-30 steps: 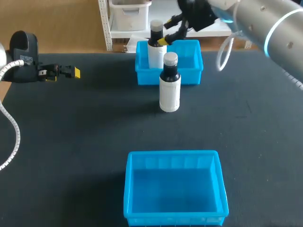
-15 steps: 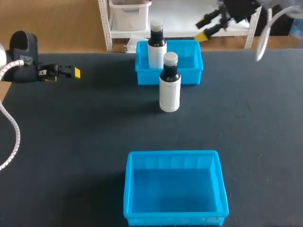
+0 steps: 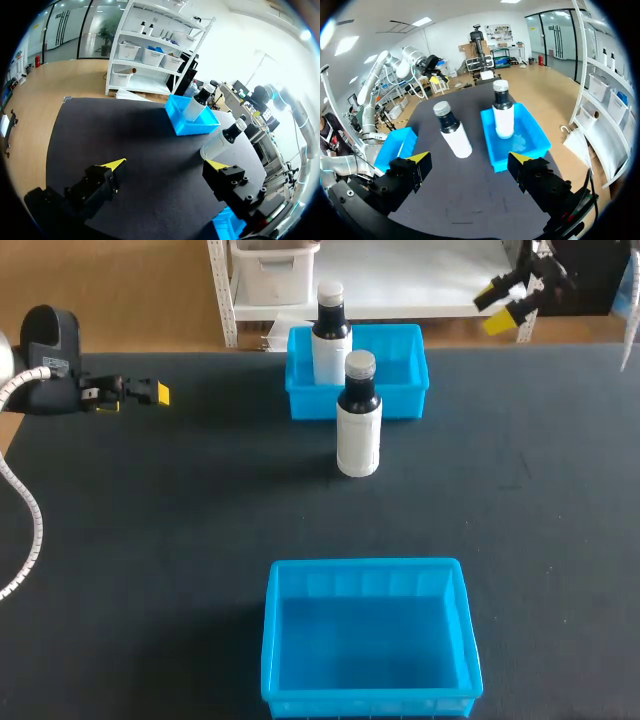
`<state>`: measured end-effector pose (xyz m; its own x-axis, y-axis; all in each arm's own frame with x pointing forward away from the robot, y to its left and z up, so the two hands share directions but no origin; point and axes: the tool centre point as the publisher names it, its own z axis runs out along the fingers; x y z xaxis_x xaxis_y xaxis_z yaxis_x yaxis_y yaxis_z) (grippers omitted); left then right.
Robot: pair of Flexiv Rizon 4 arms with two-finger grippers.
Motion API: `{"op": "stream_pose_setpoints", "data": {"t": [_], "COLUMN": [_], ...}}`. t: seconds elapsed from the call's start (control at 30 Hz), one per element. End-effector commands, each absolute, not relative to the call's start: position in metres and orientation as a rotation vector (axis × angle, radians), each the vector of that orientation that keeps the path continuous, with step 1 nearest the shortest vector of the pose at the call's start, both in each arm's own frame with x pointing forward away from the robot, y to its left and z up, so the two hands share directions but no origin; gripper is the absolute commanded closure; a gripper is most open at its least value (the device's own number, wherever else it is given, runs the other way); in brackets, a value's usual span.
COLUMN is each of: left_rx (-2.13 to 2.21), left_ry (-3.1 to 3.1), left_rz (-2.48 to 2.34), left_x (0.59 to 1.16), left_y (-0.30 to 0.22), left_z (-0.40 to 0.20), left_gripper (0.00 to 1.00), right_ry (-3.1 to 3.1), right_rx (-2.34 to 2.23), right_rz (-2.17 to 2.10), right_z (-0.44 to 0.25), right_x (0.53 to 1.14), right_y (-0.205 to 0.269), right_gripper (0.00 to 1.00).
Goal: Pick up the bottle, and place it in the far bin if it is heavy, or in the near bin if it is light.
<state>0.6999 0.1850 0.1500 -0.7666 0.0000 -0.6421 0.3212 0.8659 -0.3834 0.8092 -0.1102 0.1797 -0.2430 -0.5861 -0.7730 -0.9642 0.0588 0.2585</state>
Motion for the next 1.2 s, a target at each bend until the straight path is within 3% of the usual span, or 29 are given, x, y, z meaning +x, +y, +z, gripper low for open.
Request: {"op": "stream_pose_setpoints", "data": {"t": [0.03, 0.7, 1.2], "left_rx": [0.231, 0.231, 0.231], "left_ry": [2.374, 2.374, 2.374], "left_rz": [-0.636, -0.636, -0.636], "left_x": [0.7, 0.7, 0.7], "left_y": [0.185, 0.185, 0.185], "left_z": [0.15, 0.15, 0.15], "left_gripper": [0.0, 0.0, 0.0], "right_ry": [1.925, 1.876, 1.933], "right_rx": [-1.314, -1.312, -1.325], "right_rz": [0.663, 0.571, 0.57], "right_z": [0.183, 0.154, 0.148], "right_x": [0.744, 0.726, 0.738], "right_y": [-0.101, -0.043, -0.04], "right_gripper": [0.0, 0.0, 0.0]}}
